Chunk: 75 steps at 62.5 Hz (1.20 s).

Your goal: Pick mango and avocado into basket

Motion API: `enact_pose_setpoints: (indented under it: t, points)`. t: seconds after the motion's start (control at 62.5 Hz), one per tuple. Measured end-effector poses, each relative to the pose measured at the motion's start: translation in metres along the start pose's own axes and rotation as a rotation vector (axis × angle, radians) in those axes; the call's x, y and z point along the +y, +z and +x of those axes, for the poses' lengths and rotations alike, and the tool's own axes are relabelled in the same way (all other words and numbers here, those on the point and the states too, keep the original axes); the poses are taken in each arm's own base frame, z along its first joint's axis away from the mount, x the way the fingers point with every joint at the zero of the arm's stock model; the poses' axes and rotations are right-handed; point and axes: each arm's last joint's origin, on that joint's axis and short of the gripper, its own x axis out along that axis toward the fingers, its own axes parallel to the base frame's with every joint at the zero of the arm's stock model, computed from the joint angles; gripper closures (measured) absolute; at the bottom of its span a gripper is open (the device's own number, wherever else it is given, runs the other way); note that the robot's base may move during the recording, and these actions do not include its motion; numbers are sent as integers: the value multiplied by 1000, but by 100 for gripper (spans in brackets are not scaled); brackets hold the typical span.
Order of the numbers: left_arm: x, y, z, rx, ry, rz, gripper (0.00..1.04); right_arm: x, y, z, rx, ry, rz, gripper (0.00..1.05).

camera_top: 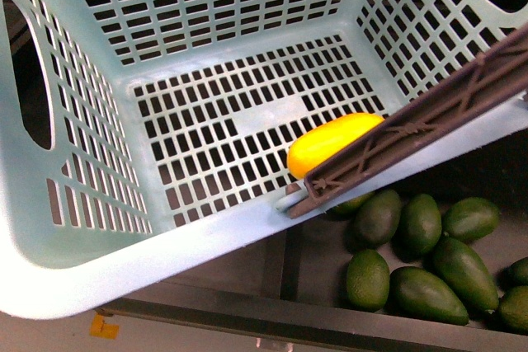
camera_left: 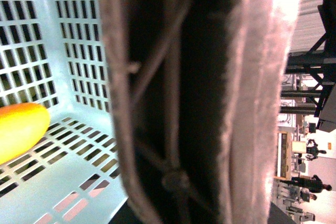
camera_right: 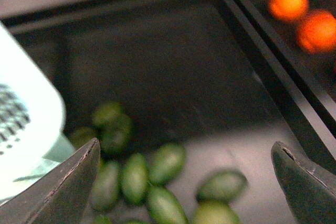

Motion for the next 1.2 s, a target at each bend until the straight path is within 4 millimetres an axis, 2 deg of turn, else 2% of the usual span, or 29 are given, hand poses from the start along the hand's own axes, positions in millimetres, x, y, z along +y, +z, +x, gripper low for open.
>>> enact_pose_setpoints:
  t: [0.08, 0.272, 0.4, 0.608, 0.8, 0.944, 1.2]
  points:
    - [0, 0, 0, 4, -2, 0, 91, -10, -2, 6, 118, -55, 103, 9]
    - [0, 0, 0, -7, 5, -1, 91, -31, 20, 29, 150, -125, 299, 9]
    - [1, 1, 0, -13, 8, -2, 91, -35, 22, 47, 205, -149, 370, 9]
    - [1, 1, 0, -5, 3, -2, 91, -21, 2, 92, 324, -140, 400, 9]
    - [1, 1, 0, -6, 4, -2, 91, -5, -11, 136, 331, -114, 374, 9]
    - [1, 1, 0, -11, 7, -1, 91, 3, -30, 171, 376, -139, 352, 9]
    - [1, 1, 0, -8, 5, -2, 91, 11, -52, 210, 460, -171, 451, 9]
